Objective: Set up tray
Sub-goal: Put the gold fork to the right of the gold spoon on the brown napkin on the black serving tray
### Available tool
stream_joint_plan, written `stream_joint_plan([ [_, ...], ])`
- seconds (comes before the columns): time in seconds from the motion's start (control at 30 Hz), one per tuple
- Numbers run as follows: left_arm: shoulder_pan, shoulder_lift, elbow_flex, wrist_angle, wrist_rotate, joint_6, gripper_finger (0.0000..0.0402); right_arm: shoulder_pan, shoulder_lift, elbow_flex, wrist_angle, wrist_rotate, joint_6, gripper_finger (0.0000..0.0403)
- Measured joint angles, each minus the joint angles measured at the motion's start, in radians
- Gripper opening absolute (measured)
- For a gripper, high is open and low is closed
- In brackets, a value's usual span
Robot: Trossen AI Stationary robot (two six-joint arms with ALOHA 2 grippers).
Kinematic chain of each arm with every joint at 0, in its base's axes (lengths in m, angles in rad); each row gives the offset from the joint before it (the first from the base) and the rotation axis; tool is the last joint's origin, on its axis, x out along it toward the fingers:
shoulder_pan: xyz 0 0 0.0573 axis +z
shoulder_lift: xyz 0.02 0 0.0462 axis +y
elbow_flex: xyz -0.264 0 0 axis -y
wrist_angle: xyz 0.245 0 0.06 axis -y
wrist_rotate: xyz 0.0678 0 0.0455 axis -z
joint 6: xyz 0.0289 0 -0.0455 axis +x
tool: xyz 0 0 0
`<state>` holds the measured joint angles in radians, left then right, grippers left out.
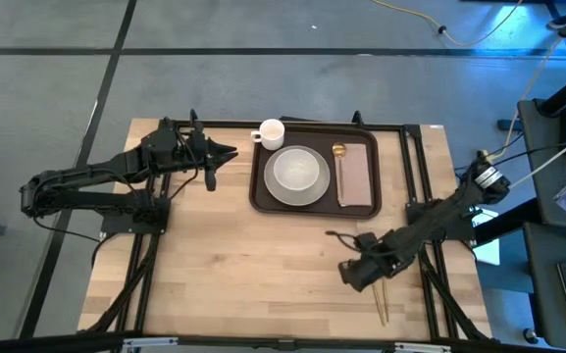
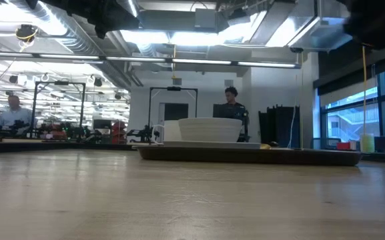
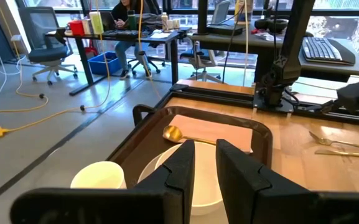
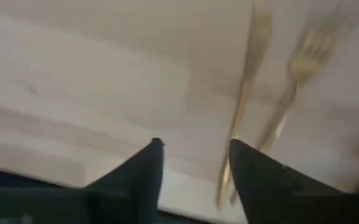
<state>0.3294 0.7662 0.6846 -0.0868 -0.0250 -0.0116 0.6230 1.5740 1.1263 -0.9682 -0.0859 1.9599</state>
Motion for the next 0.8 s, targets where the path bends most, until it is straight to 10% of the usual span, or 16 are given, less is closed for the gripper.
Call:
stream_joint_plan([
  [0.23,0.000,0.000,0.000,0.000,0.000,0.000,0.0059,0.048,0.055,0.000,-0.062,-0.104,0.165,0.0219],
  [0.8,0.000,0.001,0.000,0.000,0.000,0.034,0.0059,0.103,0.014,-0.199,0.031,-0.062,0.284,0.0175],
])
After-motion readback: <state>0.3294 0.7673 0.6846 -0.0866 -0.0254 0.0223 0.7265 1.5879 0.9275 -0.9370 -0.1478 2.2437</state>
